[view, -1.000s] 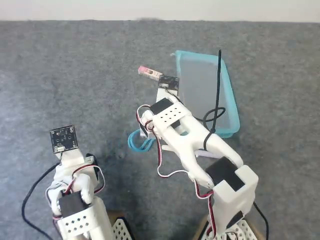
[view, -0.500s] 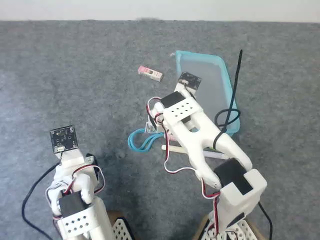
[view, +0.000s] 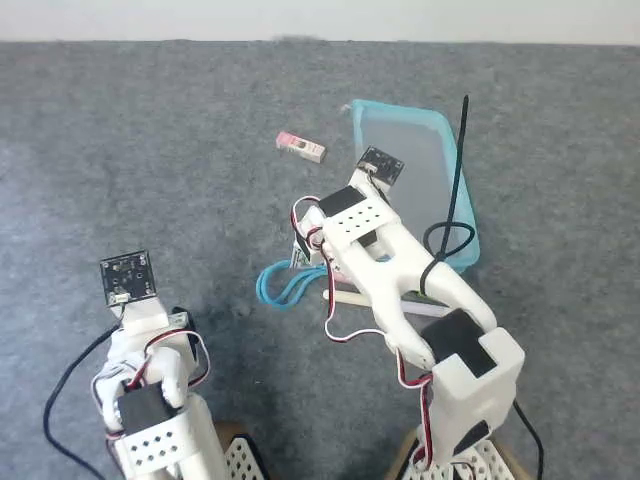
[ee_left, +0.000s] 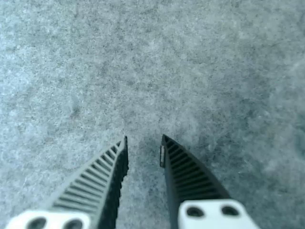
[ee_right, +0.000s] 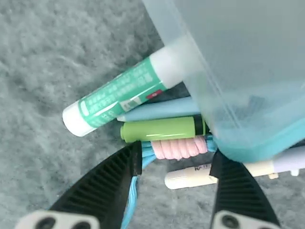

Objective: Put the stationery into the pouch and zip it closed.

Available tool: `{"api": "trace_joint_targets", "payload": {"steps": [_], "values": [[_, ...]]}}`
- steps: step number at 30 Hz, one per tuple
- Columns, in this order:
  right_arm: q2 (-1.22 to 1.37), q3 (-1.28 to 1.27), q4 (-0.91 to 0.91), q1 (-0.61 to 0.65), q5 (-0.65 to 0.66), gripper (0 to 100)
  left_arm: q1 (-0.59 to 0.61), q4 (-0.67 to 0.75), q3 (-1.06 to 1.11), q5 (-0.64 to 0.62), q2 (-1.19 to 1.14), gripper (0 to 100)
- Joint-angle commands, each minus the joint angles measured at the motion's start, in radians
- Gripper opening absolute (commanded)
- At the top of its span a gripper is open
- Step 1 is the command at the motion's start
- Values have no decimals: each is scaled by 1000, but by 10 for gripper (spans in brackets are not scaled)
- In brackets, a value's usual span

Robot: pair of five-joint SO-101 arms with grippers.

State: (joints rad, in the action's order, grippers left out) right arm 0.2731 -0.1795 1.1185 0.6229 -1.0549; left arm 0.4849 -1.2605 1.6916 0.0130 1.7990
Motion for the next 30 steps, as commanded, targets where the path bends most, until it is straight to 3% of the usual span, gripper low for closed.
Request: {"api": "trace_joint_targets", "payload": {"steps": [1,16,22,30], "values": [[-5,31,4,-16,-6,241,-6,-5,-10,-15,25,105],[2,-9,5,-16,49,240,-6,-5,-10,-15,25,105],[97,-2,-68,-31,104,75,-6,-5,-10,-15,25,105],[99,-2,-71,-90,275,6,-6,-5,-10,-15,25,105]]}}
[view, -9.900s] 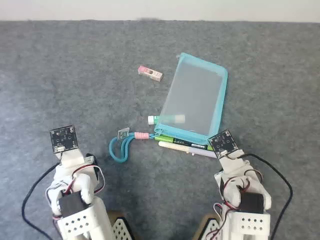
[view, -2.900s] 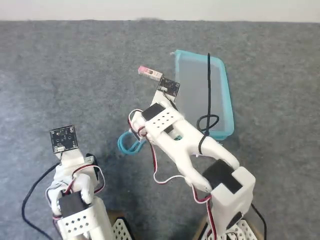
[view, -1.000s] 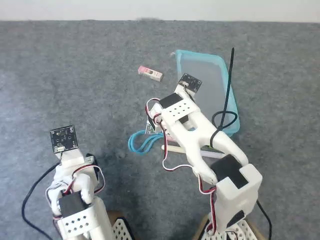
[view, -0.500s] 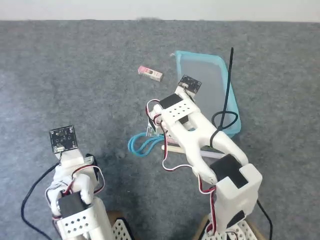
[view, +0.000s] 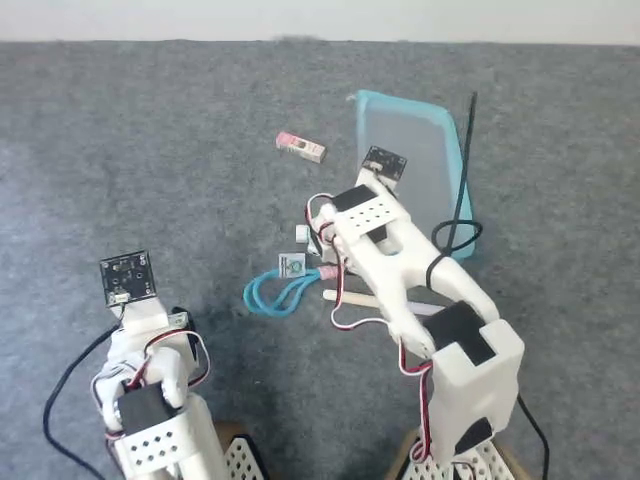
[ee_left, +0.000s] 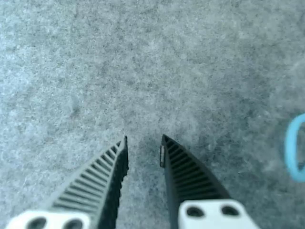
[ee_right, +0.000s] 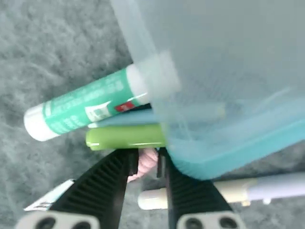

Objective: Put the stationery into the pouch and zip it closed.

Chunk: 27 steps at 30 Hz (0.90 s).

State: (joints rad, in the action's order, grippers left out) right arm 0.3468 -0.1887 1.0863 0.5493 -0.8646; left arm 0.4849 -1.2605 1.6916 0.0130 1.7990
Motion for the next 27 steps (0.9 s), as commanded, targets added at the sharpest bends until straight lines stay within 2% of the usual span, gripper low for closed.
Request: {"api": "trace_joint_targets", "payload": {"steps": [1,9,15,19,24,27], "values": [[13,6,-30,-16,110,6,-6,-5,-10,-15,25,105],[-177,51,139,-4,373,6,-6,-5,-10,-15,25,105],[-202,49,183,50,376,6,-6,-5,-10,-15,25,105],[-196,54,154,99,241,27,-6,-5,-10,-15,25,105],[-194,49,108,111,94,230,-6,-5,-10,-15,25,105],[-191,48,108,111,-32,242,-6,-5,-10,-15,25,105]]}}
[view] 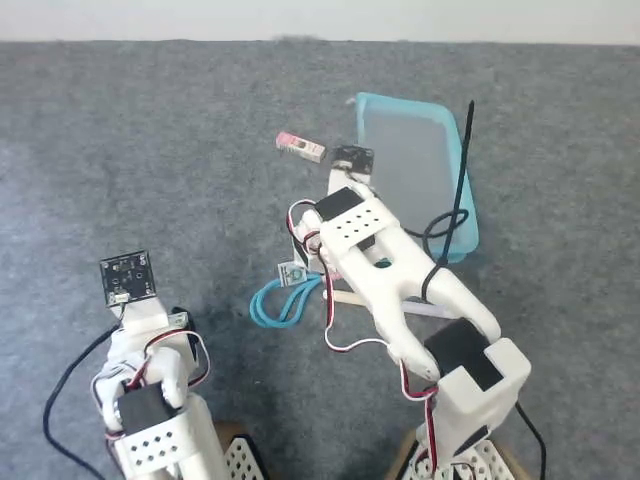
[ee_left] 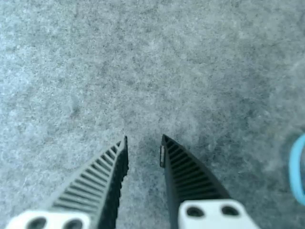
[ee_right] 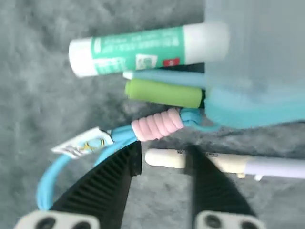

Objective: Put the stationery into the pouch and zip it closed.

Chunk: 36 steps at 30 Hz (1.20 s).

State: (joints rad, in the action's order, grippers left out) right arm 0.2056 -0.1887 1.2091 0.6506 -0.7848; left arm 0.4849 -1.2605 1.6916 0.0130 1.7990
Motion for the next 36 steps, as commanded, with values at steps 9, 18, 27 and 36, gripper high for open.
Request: {"api": "trace_joint_targets", "payload": {"steps": [9,18,27,36], "values": [[61,58,-124,12,-95,226,-6,-5,-10,-15,25,105],[99,72,-130,45,-98,226,-6,-5,-10,-15,25,105],[194,77,-131,27,-101,226,-6,-5,-10,-15,25,105],[197,78,-131,-116,-181,117,-6,-5,-10,-15,25,105]]}}
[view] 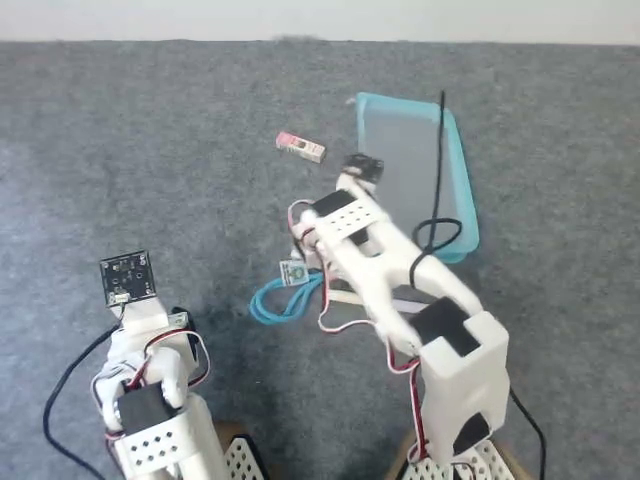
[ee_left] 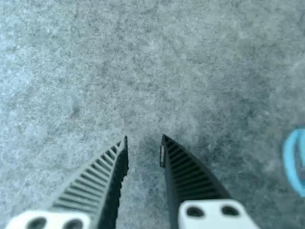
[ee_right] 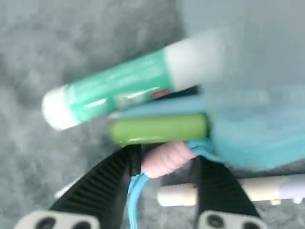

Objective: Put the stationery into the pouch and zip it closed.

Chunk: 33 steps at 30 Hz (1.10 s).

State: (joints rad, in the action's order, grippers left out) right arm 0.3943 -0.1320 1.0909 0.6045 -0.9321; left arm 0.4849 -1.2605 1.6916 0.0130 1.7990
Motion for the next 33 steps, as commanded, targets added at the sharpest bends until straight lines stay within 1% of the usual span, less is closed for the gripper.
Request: {"api": "trace_joint_targets", "payload": {"steps": [1,4,8,10,11,13,15,18,19,21,24,29,31,33], "values": [[13,21,-16,-82,-40,112,-6,-5,-10,-15,25,105],[16,14,-41,-102,-38,113,-6,-5,-10,-15,25,105],[24,12,-39,-96,-31,107,-6,-5,-10,-15,25,105],[38,12,-38,-96,20,90,-6,-5,-10,-15,25,105],[38,12,-35,-96,54,61,-6,-5,-10,-15,25,105],[22,23,-5,-102,163,2,-6,-5,-10,-15,25,105],[-7,38,30,-105,328,17,-6,-5,-10,-15,25,105],[-59,44,93,-105,621,7,-6,-5,-10,-15,25,105],[-79,44,111,-105,704,7,-6,-5,-10,-15,25,105],[-124,44,143,-107,830,7,-6,-5,-10,-15,25,105],[-216,46,188,-107,945,7,-6,-5,-10,-15,25,105],[-443,46,289,-105,1065,7,-6,-5,-10,-15,25,105],[-536,49,344,-97,1151,7,-6,-5,-10,-15,25,105],[-601,69,430,-71,1272,7,-6,-5,-10,-15,25,105]]}}
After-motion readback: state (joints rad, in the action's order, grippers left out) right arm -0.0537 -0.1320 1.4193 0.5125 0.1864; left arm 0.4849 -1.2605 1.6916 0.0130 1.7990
